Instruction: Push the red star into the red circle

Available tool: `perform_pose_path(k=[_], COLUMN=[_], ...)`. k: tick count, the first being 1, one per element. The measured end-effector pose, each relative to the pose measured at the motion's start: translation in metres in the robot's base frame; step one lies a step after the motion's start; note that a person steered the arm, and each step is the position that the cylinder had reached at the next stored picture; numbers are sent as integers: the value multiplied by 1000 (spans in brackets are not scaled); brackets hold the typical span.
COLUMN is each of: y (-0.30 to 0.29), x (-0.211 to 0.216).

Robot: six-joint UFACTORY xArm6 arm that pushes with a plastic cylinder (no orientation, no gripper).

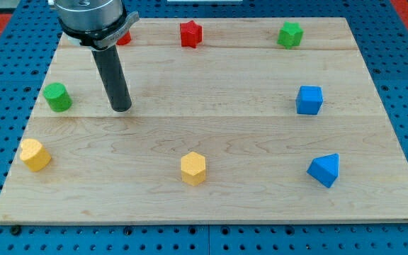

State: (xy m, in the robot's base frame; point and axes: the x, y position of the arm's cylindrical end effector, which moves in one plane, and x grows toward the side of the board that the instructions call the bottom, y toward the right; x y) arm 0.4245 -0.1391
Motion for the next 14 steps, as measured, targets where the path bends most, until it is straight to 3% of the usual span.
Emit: perform_pose_path(k=[5, 6, 7, 8, 12, 13, 14], y=[-7, 10, 108, 148, 151, 158, 161], x=[-3, -4, -36, -47, -51, -124, -153])
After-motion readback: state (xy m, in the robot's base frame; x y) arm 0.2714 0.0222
